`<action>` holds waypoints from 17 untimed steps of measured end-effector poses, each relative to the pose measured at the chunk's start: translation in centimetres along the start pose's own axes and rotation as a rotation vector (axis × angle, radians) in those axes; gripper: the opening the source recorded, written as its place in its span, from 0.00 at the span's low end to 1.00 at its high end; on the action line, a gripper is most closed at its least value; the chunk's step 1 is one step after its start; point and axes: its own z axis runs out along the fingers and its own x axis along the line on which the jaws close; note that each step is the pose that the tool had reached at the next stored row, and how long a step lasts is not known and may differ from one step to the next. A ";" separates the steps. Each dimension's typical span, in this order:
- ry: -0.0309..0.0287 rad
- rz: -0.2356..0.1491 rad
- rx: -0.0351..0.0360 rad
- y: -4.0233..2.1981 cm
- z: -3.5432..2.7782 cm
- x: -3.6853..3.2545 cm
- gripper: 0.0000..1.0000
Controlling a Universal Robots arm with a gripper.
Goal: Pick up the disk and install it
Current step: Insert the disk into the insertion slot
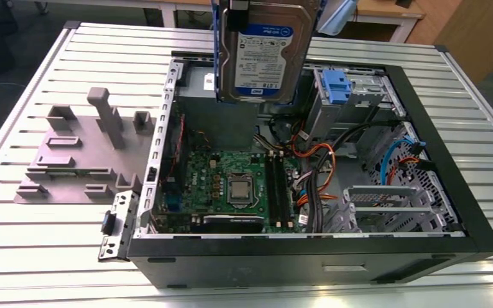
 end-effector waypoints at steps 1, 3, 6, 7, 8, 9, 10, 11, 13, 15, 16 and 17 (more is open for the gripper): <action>0.0000 0.000 0.0000 0.00 0.00 0.05 0.36; -0.0001 0.000 0.0000 0.01 0.01 0.06 0.36; 0.0000 0.000 0.0000 0.00 0.00 0.07 0.36; 0.0000 0.000 0.0000 0.00 0.00 0.07 0.36; 0.0000 0.000 0.0000 0.00 0.00 0.07 0.36; 0.0000 0.000 0.0000 0.00 0.00 0.07 0.36; 0.0000 0.000 0.0000 0.00 0.00 0.07 0.36; 0.0000 0.000 0.0000 0.00 0.00 0.07 0.36; 0.0000 0.000 0.0000 0.00 0.00 0.07 0.36; 0.0000 0.000 0.0000 -0.11 0.00 0.08 0.36; 0.0000 0.000 0.0000 -0.23 0.00 0.07 0.36; 0.0000 0.000 0.0000 -0.38 0.00 0.07 0.36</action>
